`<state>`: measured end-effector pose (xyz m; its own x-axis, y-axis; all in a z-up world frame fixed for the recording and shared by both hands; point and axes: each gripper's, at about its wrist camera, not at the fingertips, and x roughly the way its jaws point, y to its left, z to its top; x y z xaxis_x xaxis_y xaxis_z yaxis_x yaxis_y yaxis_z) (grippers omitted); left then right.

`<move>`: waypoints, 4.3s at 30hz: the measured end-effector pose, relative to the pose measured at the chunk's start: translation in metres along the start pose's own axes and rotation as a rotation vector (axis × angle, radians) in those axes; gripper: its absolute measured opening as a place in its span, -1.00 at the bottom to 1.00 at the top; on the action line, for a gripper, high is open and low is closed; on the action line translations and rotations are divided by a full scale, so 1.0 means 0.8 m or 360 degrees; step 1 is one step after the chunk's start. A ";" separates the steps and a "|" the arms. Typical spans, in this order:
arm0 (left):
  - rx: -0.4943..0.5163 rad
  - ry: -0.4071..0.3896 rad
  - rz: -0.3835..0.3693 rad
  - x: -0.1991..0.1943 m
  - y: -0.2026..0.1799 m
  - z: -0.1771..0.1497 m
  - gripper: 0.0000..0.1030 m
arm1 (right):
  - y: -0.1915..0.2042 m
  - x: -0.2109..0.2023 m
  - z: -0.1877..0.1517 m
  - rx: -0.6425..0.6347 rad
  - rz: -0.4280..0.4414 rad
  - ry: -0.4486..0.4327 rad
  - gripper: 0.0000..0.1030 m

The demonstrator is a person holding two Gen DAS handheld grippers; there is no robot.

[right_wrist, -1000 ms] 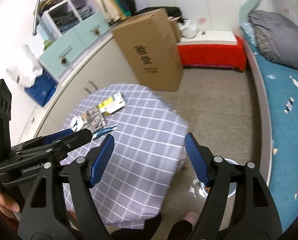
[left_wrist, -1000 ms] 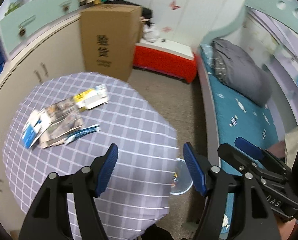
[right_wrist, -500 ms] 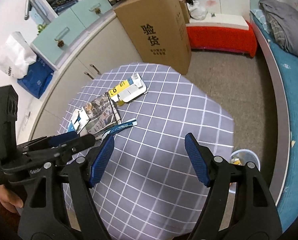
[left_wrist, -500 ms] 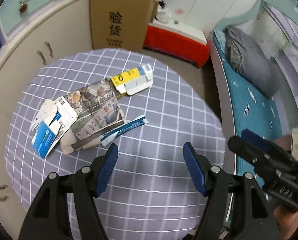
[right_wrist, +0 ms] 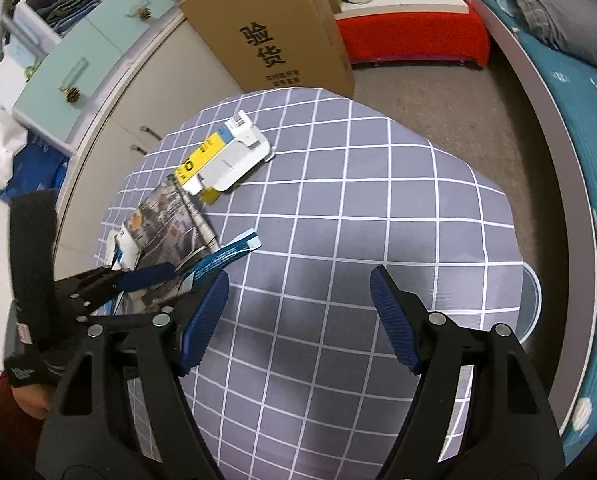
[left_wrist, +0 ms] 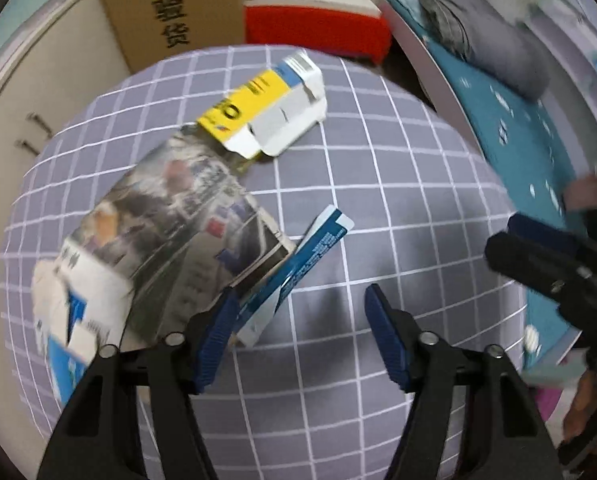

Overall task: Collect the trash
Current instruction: 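Grasp blue toothpaste box with left tool while right tool grasps yellow-white box, then carry the yellow-white box with right tool to the basin and open it, then move both tools back over the table, left tool still holding blue box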

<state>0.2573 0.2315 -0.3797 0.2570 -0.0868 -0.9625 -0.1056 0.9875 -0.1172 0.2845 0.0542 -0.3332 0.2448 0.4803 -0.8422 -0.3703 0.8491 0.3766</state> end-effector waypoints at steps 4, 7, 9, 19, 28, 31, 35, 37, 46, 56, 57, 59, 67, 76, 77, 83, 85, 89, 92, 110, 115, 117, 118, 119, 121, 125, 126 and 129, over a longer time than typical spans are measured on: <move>0.0042 0.0055 -0.0033 0.019 0.000 0.006 -0.09 | -0.002 0.004 0.002 0.0029 -0.0030 -0.0004 0.41; 0.0116 0.0061 0.0038 0.023 -0.005 0.007 -0.45 | -0.001 0.007 0.005 0.0046 -0.0042 -0.0002 0.40; 0.0111 0.0072 0.0010 0.024 -0.005 0.009 -0.84 | 0.000 0.008 0.010 0.0058 -0.0048 -0.0013 0.40; -0.0239 -0.0246 -0.0255 -0.063 0.051 0.020 -0.87 | 0.021 0.001 0.046 0.0076 -0.0003 -0.0115 0.46; -0.0524 -0.0429 -0.0011 -0.104 0.139 0.046 -0.87 | 0.056 0.071 0.089 0.0270 0.0148 -0.0032 0.59; -0.0551 -0.0396 0.0019 -0.097 0.148 0.049 -0.87 | 0.064 0.097 0.095 0.0388 0.0146 0.0003 0.66; -0.0537 -0.0371 0.0035 -0.087 0.149 0.051 -0.86 | 0.073 0.124 0.103 0.0461 0.0109 0.0021 0.71; -0.0531 -0.0364 0.0038 -0.084 0.148 0.053 -0.86 | 0.078 0.135 0.108 0.0450 0.0086 0.0010 0.71; -0.0526 -0.0342 0.0032 -0.077 0.147 0.058 -0.86 | 0.072 0.155 0.114 0.0377 0.0117 0.0069 0.08; -0.0447 -0.0358 -0.0031 -0.090 0.090 0.073 -0.86 | 0.033 0.101 0.102 0.0321 0.0169 0.0069 -0.14; -0.0442 -0.0357 -0.0033 -0.091 0.085 0.073 -0.86 | 0.028 0.092 0.098 0.0317 0.0178 0.0070 -0.14; -0.0430 -0.0352 -0.0043 -0.094 0.065 0.072 -0.86 | 0.017 0.075 0.093 0.0302 0.0186 0.0072 -0.14; -0.0353 -0.0352 -0.0134 -0.112 -0.050 0.060 -0.86 | -0.047 -0.030 0.059 0.0318 0.0256 -0.0006 -0.14; -0.0215 -0.0356 -0.0243 -0.126 -0.210 0.038 -0.86 | -0.161 -0.167 0.016 0.0343 0.0204 -0.0166 -0.13; -0.0186 -0.0356 -0.0257 -0.126 -0.231 0.036 -0.86 | -0.171 -0.179 0.012 0.0342 0.0187 -0.0180 -0.13; -0.0029 -0.0344 -0.0295 -0.123 -0.330 0.030 -0.86 | -0.248 -0.241 -0.024 0.0423 0.0111 -0.0263 -0.13; 0.0019 -0.0336 -0.0303 -0.121 -0.357 0.028 -0.86 | -0.267 -0.252 -0.032 0.0456 0.0102 -0.0274 -0.13; 0.0103 -0.0313 -0.0315 -0.116 -0.401 0.026 -0.86 | -0.306 -0.276 -0.049 0.0519 0.0090 -0.0305 -0.13; 0.0153 -0.0301 -0.0309 -0.114 -0.425 0.027 -0.86 | -0.323 -0.286 -0.052 0.0536 0.0087 -0.0326 -0.11; 0.0254 -0.0261 -0.0257 -0.104 -0.472 0.037 -0.86 | -0.376 -0.283 -0.057 0.0586 0.0068 -0.0372 0.40; 0.0289 -0.0253 -0.0276 -0.102 -0.486 0.041 -0.86 | -0.364 -0.308 -0.061 0.0498 -0.0034 -0.0448 0.46; 0.0310 -0.0253 -0.0284 -0.101 -0.493 0.043 -0.86 | -0.362 -0.317 -0.063 0.0466 -0.0079 -0.0477 0.47; 0.0317 -0.0253 -0.0289 -0.101 -0.496 0.043 -0.86 | -0.361 -0.321 -0.064 0.0457 -0.0092 -0.0487 0.47; 0.0326 -0.0254 -0.0295 -0.101 -0.499 0.043 -0.86 | -0.361 -0.325 -0.065 0.0452 -0.0105 -0.0497 0.47; 0.0348 -0.0256 -0.0304 -0.101 -0.507 0.045 -0.85 | -0.362 -0.330 -0.067 0.0448 -0.0125 -0.0514 0.47; 0.0378 -0.0258 -0.0320 -0.099 -0.520 0.045 -0.85 | -0.372 -0.343 -0.073 0.0470 -0.0158 -0.0556 0.48; 0.0384 -0.0258 -0.0324 -0.099 -0.522 0.046 -0.85 | -0.374 -0.345 -0.073 0.0475 -0.0163 -0.0561 0.48; 0.0398 -0.0261 -0.0339 -0.099 -0.531 0.049 -0.85 | -0.377 -0.353 -0.075 0.0483 -0.0189 -0.0587 0.48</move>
<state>0.3198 -0.1759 -0.2440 0.4006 -0.2915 -0.8687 0.2000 0.9530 -0.2275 0.2733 -0.3506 -0.2321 0.5907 0.3757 -0.7141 -0.0564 0.9020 0.4280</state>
